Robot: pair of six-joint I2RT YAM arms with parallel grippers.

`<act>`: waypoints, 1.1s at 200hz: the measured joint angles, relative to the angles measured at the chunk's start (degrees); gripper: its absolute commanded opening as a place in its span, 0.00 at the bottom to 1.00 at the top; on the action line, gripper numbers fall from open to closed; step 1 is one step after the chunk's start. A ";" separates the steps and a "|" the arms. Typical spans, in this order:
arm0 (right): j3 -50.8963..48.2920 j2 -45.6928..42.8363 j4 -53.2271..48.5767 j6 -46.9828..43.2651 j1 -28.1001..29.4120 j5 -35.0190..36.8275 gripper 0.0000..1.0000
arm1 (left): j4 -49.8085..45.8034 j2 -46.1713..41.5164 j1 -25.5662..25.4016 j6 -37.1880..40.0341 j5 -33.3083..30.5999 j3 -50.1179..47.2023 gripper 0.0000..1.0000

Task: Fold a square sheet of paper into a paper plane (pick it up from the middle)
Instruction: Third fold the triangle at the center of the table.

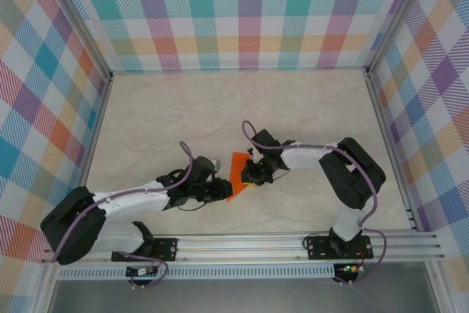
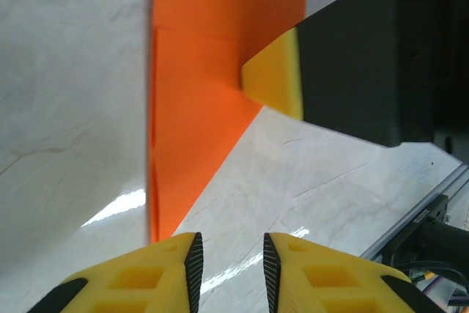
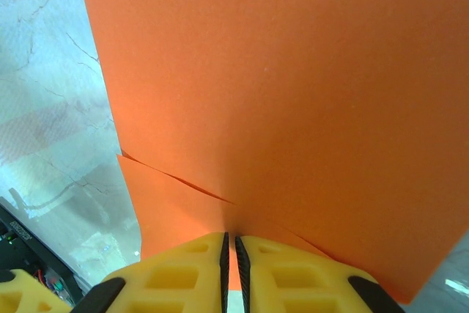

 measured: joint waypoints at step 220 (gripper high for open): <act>-3.72 -10.23 1.44 0.11 3.80 0.15 0.10 | 1.77 13.86 -0.13 4.74 -4.48 4.37 0.07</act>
